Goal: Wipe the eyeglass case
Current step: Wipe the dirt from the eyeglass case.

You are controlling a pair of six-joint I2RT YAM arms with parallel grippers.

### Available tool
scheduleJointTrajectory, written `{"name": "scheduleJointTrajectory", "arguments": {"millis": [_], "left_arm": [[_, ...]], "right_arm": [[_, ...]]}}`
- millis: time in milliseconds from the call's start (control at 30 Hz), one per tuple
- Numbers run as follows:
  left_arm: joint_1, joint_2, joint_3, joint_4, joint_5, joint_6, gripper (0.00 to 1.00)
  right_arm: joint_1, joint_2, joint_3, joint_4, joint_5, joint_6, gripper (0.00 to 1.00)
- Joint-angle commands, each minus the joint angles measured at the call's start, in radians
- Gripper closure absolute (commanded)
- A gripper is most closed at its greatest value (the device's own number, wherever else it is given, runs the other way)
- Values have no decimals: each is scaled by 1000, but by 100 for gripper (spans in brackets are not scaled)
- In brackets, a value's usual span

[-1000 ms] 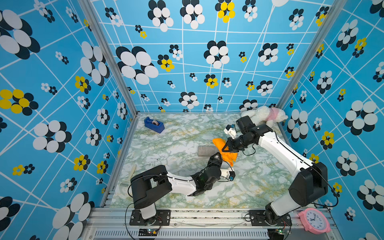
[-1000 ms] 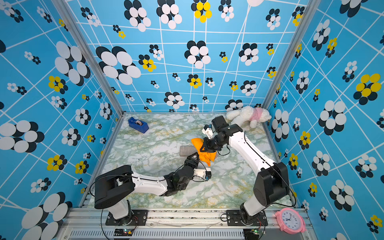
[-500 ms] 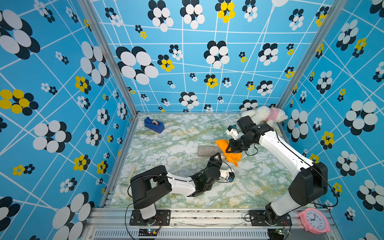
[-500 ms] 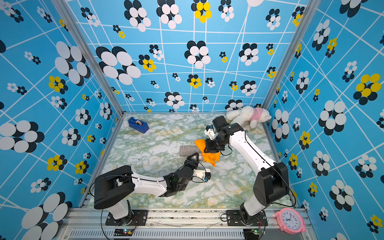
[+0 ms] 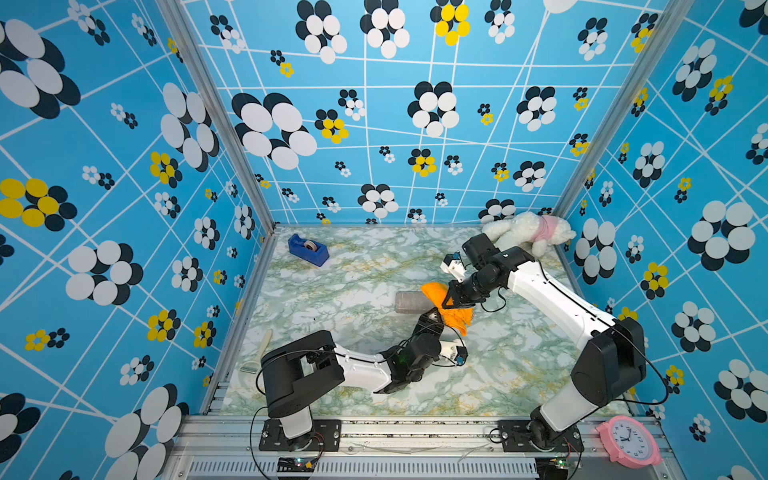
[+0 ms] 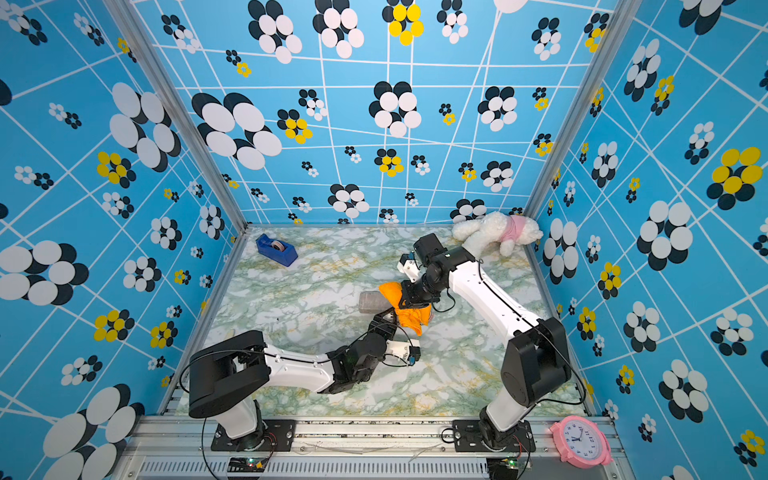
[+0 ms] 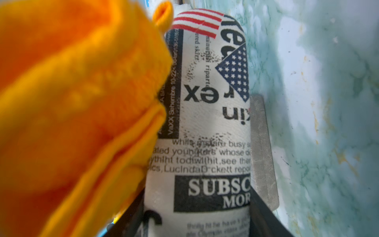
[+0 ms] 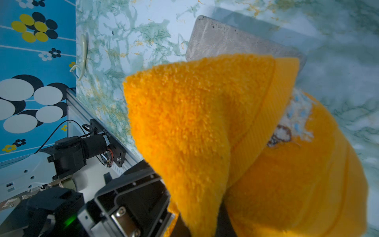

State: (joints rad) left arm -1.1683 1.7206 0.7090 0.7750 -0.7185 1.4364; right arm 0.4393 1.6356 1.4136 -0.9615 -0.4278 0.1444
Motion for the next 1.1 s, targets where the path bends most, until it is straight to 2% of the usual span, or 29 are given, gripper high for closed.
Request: {"name": "scheduleJointTrajectory", "arguments": {"millis": [0, 133, 367, 467, 533, 667, 733, 900, 1067], "left_arm": [[24, -88, 37, 249, -61, -65, 79], [33, -129, 17, 207, -61, -114, 79], [34, -140, -16, 232, -76, -101, 79], [43, -165, -28, 191, -82, -137, 79], [52, -206, -23, 69, -80, -225, 79], [80, -325, 6, -299, 27, -552, 80], [96, -359, 15, -380, 72, -654, 80], [102, -396, 15, -453, 82, -723, 81], [117, -465, 25, -572, 172, -858, 81]], "right_arm": [[-86, -5, -105, -57, 168, -26, 100], [-120, -61, -150, -21, 183, -4, 100], [-128, -75, -175, -12, 218, -7, 100], [-146, -121, -190, 14, 239, -5, 100], [-149, -182, -224, 75, 243, 1, 100], [-152, -307, -263, 137, 216, 20, 100], [-173, -368, -293, 172, 160, 30, 100], [-273, -459, -340, 241, -86, 75, 100], [-285, -507, -333, 350, -289, 141, 100]]}}
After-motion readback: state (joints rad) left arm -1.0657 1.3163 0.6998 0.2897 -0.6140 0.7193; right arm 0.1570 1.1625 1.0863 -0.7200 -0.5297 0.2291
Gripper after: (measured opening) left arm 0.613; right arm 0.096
